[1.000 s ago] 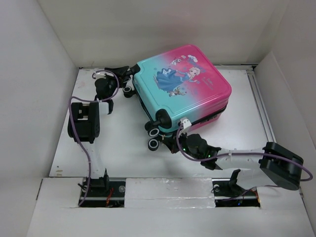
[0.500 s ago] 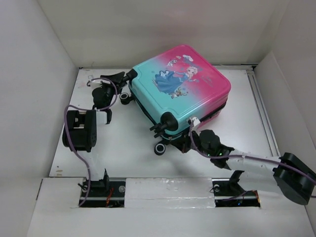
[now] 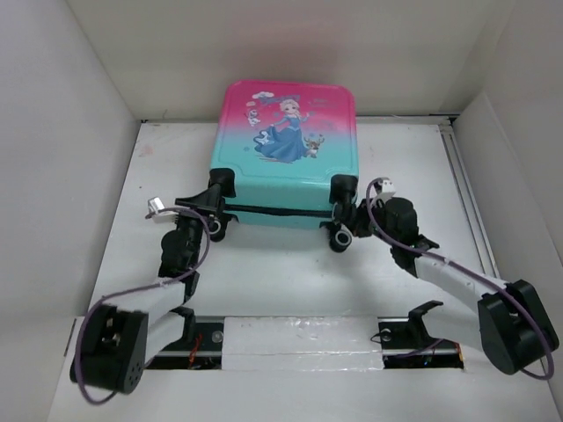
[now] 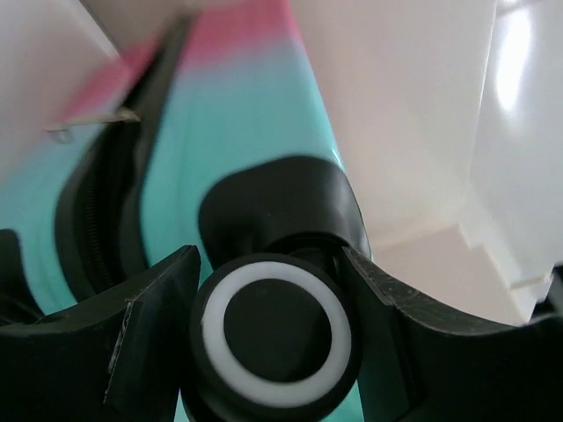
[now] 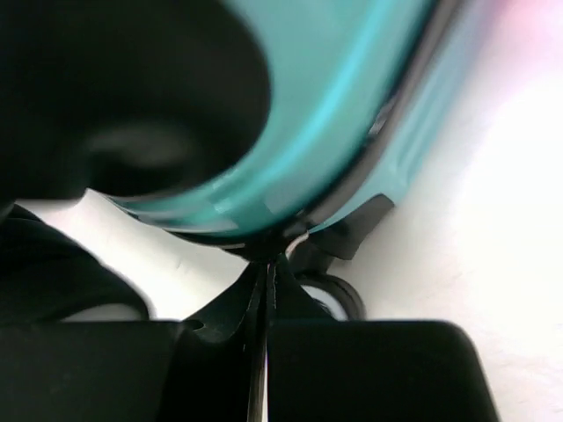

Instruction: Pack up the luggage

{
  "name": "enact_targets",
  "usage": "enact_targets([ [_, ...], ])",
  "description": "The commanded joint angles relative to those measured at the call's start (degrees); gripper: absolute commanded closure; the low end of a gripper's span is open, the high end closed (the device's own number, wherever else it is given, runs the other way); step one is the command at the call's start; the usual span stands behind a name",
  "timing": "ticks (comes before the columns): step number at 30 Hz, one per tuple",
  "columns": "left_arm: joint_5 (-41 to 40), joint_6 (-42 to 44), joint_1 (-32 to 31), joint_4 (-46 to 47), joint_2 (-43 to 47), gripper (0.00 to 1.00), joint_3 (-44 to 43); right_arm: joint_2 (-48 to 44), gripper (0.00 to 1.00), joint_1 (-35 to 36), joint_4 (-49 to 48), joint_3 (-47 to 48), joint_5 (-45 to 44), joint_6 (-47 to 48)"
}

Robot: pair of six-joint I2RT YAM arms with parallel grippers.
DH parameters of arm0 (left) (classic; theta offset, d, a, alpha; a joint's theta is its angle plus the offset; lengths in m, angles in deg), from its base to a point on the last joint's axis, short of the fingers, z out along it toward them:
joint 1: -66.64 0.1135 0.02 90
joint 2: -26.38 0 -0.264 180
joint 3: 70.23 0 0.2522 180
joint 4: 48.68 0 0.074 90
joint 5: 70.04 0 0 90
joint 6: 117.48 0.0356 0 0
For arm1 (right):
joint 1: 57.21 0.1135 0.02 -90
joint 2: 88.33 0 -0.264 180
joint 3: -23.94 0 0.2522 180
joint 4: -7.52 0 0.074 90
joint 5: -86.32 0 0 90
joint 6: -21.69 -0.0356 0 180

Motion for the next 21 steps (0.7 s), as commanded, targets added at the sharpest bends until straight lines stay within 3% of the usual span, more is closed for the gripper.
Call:
enact_targets([
  [1, 8.0, 7.4, -10.4, -8.9, 13.6, 1.00, 1.7, -0.1, 1.00, 1.5, -18.6, 1.9, 6.1, -5.1],
  [2, 7.0, 9.5, -11.5, -15.6, 16.2, 1.00, 1.0, -0.6, 1.00, 3.0, -22.0, 0.0, 5.0, -8.3],
  [4, 6.4, 10.4, -12.1, -19.7, 22.1, 1.00, 0.3, 1.1, 1.00, 9.8, -30.0, -4.0, 2.3, -9.9],
  [7, 6.9, 11.7, -12.1, -24.8, 25.2, 1.00, -1.5, 4.7, 1.00, 17.9, -32.4, -6.0, -2.4, -10.8],
  [13, 9.1, 10.6, -12.1, -25.4, 27.1, 1.00, -1.5, 5.3, 1.00, 25.2, -32.4, -7.3, -13.0, -10.8],
  [15, 10.3, 10.6, -12.1, -25.4, 26.4, 1.00, -2.0, 5.3, 1.00, 29.0, -30.7, -5.5, -20.8, -9.2],
  [21, 14.7, 9.5, -12.1, -20.4, 21.4, 1.00, -2.5, 17.9, 1.00, 39.7, -29.5, 6.5, -41.4, -2.2],
])
